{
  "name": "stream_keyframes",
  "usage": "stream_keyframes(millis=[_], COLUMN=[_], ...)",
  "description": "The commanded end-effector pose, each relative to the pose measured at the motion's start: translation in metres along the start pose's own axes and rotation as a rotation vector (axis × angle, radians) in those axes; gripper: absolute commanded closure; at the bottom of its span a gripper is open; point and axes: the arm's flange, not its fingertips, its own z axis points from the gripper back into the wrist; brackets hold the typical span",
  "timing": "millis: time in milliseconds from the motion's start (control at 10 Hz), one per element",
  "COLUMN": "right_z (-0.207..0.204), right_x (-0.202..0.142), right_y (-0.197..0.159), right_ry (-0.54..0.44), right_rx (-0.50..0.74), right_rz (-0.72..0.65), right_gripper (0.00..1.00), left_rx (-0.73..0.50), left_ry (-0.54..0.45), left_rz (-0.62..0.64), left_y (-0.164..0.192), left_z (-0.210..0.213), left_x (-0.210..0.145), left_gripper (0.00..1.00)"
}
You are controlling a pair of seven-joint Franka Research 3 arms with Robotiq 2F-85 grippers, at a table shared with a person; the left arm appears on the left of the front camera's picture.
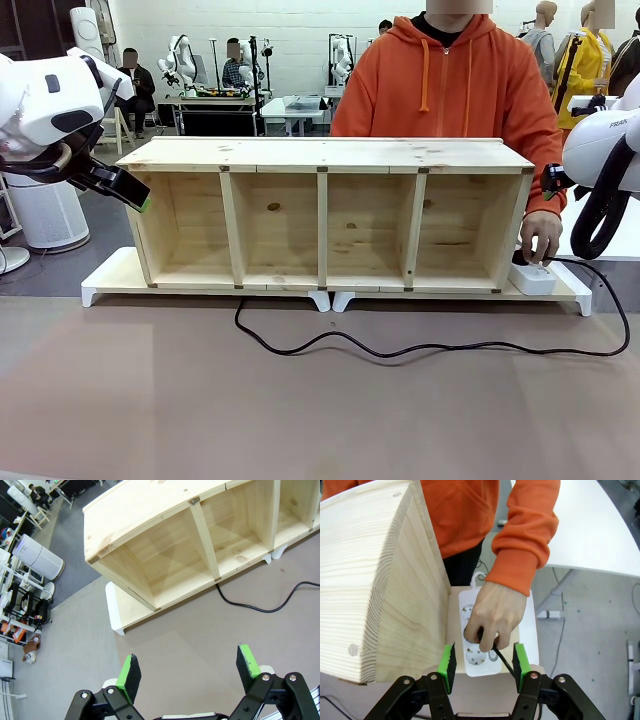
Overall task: Perform cable management.
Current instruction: Release the Power Cable when the human grasps it.
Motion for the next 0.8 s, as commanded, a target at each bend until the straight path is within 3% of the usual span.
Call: stream_keyframes(millis=[0,700], right_z=[-0.0005,-0.0005], right_x=[-0.0006,-0.0006], right_y=[-0.0003,-0.0003], right_ry=[0.005,0.005], right_rx=[0.0,0.0], right_rz=[-0.001,-0.001], right_gripper=[0.4,0.4], left_rx=[0.003,0.003], left_ry=[-0.012,-0.012], left_rz=[-0.008,-0.008], left_y=[0.0005,0.0005], left_z=[-0.0012,-0.0012], left_x=[0.0017,0.0017], left_gripper=[0.0,0.0])
